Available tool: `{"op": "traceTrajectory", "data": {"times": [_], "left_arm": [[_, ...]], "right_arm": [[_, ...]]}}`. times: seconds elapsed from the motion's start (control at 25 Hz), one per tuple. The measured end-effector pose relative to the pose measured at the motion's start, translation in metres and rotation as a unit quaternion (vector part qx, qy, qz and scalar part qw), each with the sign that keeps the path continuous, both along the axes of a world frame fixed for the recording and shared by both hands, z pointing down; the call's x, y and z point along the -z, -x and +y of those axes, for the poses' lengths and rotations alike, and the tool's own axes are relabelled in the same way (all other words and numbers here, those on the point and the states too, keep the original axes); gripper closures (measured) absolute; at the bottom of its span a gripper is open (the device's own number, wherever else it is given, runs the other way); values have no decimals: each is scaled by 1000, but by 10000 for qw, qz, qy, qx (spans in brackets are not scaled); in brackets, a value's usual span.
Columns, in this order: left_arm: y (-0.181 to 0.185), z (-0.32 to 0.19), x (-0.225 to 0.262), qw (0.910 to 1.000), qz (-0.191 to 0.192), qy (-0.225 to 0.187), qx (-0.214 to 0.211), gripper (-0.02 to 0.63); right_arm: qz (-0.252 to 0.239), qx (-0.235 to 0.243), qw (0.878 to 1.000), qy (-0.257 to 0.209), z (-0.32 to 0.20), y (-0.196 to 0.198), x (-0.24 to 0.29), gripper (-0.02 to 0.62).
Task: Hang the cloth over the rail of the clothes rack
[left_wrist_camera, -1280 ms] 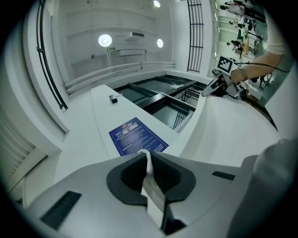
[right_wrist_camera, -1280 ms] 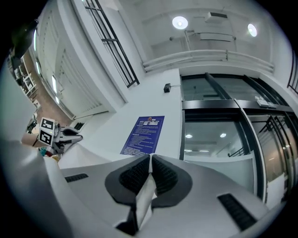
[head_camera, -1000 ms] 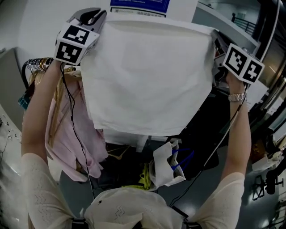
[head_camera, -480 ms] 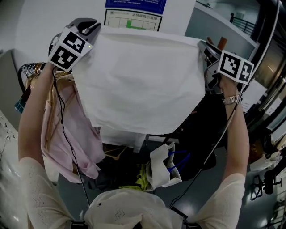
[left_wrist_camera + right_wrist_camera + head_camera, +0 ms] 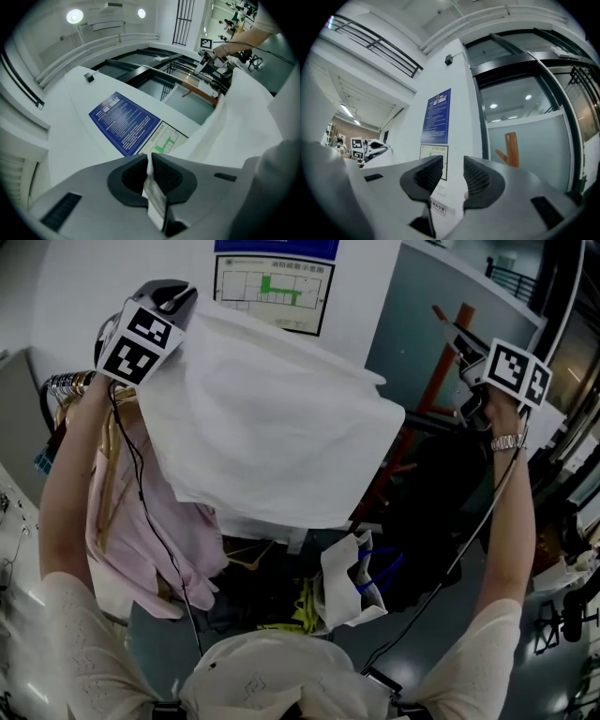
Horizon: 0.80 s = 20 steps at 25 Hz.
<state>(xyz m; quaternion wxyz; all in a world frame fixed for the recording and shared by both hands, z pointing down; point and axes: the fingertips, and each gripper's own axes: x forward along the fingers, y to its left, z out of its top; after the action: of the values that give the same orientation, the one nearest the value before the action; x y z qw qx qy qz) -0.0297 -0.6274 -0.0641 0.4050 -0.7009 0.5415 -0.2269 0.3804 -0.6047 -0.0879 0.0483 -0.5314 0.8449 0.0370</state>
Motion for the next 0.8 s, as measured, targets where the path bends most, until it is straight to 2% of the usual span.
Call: {"op": "traceTrajectory", "data": {"times": [0.08, 0.16, 0.36, 0.52, 0.8], "left_arm": [[-4, 3, 2, 9999, 44, 0, -90, 577], [-8, 6, 4, 9999, -20, -23, -110, 577], [-9, 13, 4, 9997, 52, -110, -212, 577], [-3, 19, 8, 9985, 293, -126, -438, 577], [-3, 25, 13, 9938, 509, -5, -983, 577]], "right_arm": [[-11, 158, 9997, -174, 12, 4, 9, 469], [96, 494, 9979, -406, 28, 32, 21, 469], [554, 1665, 9820, -697, 60, 151, 31, 469], [895, 2523, 9598, -837, 58, 251, 22, 469], [1383, 2804, 9479, -617, 25, 353, -2, 469]]}}
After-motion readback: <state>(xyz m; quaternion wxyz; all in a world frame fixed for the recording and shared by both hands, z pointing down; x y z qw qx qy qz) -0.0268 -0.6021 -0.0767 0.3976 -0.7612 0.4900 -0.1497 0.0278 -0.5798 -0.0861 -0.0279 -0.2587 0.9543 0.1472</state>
